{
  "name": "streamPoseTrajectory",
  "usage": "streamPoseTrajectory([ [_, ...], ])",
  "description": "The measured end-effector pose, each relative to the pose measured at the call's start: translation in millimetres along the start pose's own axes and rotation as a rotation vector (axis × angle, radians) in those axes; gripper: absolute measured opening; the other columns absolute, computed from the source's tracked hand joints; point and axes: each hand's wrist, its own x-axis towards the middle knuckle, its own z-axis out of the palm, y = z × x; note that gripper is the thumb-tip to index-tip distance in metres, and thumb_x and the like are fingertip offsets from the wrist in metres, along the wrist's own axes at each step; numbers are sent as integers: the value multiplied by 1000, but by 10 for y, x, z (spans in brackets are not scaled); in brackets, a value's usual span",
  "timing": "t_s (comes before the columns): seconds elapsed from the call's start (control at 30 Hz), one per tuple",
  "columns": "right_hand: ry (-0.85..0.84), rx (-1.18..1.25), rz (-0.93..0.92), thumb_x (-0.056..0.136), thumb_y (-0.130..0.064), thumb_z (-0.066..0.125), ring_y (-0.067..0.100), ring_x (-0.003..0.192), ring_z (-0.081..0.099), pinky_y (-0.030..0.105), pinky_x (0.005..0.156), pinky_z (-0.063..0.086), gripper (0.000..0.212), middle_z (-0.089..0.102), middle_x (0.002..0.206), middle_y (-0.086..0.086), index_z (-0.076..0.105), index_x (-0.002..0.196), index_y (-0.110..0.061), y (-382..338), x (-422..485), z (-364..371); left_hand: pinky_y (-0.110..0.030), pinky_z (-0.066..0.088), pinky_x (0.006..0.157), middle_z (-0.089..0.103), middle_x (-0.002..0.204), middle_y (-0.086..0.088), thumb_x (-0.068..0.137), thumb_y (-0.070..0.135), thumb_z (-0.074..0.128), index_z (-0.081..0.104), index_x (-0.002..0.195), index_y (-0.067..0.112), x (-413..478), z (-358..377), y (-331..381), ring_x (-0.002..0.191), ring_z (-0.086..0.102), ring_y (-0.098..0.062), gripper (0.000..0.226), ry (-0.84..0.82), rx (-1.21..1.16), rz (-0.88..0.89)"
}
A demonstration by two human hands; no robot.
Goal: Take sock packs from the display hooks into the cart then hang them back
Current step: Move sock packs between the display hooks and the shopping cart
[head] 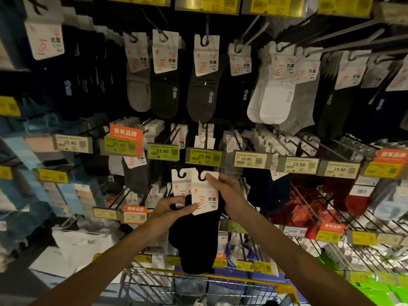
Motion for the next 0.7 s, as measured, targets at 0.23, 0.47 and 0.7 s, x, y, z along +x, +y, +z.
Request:
streamPoseTrajectory([
  [0.23,175,-46,-101,87,-7,69,26,82,68,39,72,53,10,73,87,10,71,97,-4,-84,211,219,-39,56,92,76,99,-11,65,20,89,74,98,0,203,-44,128,95,73,-27,41,224,-80,-49],
  [0.47,175,-56,-132,88,-1,66,2,60,67,18,51,51,17,71,77,-6,70,103,-6,-185,224,309,-36,57,88,77,96,-8,65,19,90,77,90,6,283,-38,201,92,73,-26,31,304,-88,-47],
  [0.7,200,-50,-274,88,-1,65,-1,57,63,16,49,47,21,68,62,-11,66,76,-18,-160,189,362,-34,58,83,77,93,-9,63,26,89,76,94,5,301,-73,280,88,74,-25,40,247,-51,-12],
])
